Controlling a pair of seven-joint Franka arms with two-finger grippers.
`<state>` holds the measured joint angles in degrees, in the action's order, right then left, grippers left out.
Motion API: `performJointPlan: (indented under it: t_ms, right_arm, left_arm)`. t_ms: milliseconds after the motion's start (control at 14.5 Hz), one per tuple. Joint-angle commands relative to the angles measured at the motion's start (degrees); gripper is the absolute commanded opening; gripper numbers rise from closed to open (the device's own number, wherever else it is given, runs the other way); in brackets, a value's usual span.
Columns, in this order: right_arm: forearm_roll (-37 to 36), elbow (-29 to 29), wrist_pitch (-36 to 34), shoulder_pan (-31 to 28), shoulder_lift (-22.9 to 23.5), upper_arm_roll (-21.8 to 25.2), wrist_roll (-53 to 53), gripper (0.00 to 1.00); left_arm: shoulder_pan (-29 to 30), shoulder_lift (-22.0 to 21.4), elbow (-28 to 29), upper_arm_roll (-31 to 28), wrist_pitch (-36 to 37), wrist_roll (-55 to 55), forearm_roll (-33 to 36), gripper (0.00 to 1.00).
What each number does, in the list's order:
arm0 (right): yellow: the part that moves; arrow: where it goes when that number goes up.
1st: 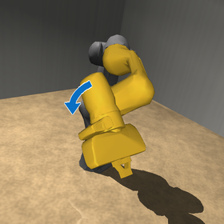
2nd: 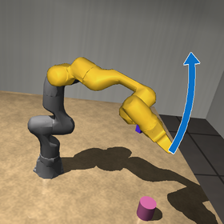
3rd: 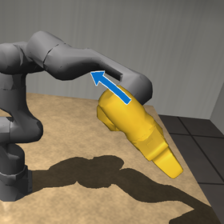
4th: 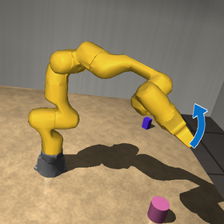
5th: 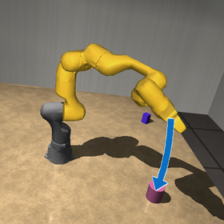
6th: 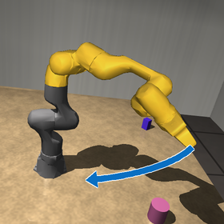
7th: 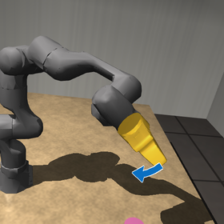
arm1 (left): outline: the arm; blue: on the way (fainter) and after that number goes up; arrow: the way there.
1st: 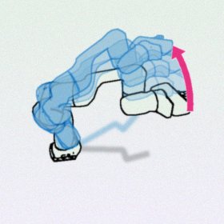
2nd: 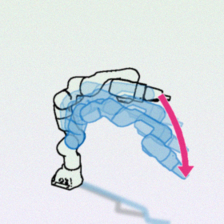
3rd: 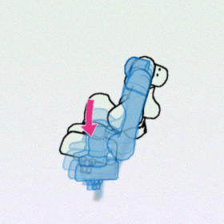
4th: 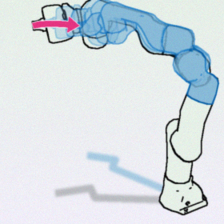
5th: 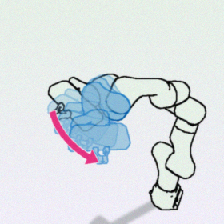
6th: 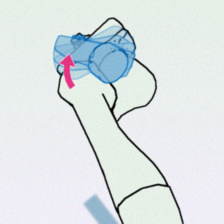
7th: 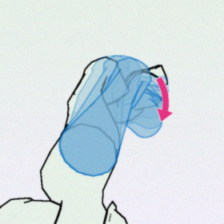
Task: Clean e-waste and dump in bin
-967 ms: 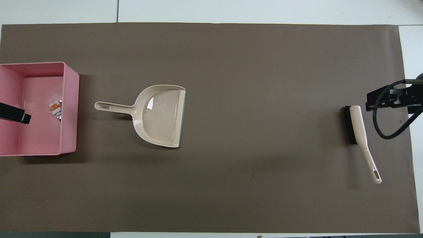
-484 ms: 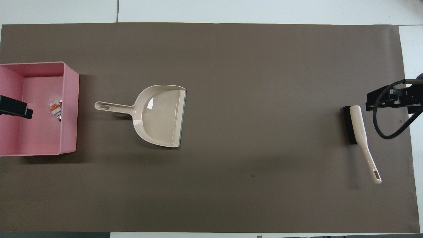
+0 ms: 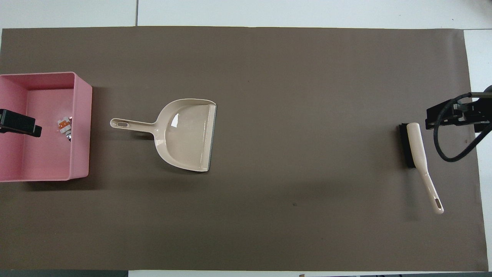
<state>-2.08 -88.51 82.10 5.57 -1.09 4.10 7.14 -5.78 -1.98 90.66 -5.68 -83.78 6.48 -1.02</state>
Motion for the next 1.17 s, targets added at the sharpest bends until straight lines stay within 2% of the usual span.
performJointPlan:
  t_ms: [0, 1105]
  right_arm:
    - [0.2, 0.0, 0.4, -0.5, -0.1, -0.1, -0.6, 0.99]
    - [0.2, 0.0, 0.4, -0.5, -0.1, -0.1, -0.6, 0.99]
  left_arm:
    - [-0.7, -1.3, 1.9, 0.0, -2.2, -1.1, 3.1, 0.99]
    - [-0.5, -2.2, 3.5, 0.3, -3.4, -1.3, 0.9, 0.99]
